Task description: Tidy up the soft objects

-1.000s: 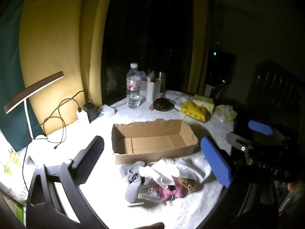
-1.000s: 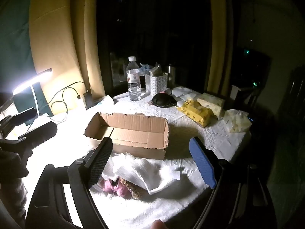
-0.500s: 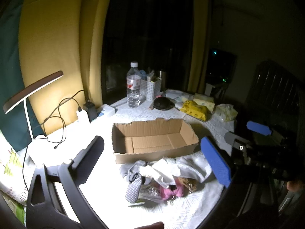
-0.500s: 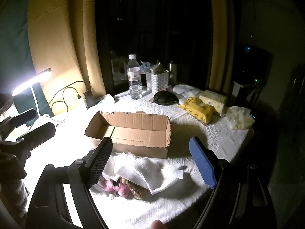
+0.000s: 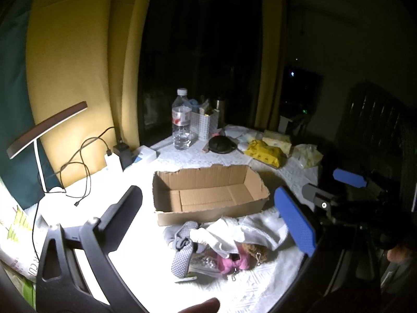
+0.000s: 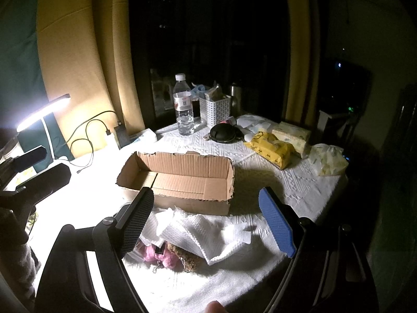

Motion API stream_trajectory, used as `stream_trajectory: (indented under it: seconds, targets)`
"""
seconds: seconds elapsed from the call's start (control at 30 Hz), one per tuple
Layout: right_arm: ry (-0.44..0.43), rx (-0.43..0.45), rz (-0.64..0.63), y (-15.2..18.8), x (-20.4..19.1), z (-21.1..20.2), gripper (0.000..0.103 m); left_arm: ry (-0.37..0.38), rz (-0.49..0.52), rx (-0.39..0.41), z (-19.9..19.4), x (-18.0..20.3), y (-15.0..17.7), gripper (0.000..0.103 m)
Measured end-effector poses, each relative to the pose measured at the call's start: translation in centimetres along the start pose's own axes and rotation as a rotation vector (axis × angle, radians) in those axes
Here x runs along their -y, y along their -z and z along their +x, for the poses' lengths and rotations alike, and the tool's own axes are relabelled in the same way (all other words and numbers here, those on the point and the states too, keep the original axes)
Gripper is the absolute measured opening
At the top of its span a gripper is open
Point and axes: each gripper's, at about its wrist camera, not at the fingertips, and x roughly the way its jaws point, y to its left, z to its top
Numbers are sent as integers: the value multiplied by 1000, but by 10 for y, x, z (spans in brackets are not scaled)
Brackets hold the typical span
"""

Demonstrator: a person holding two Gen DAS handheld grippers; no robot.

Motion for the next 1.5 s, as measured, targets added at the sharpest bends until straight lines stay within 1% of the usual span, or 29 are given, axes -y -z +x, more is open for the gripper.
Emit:
stream_trajectory:
  seconds: [1.5]
  targets:
    - [-2,-4,5,0,1,2,85,-2,4,-2,-2,2,0,102]
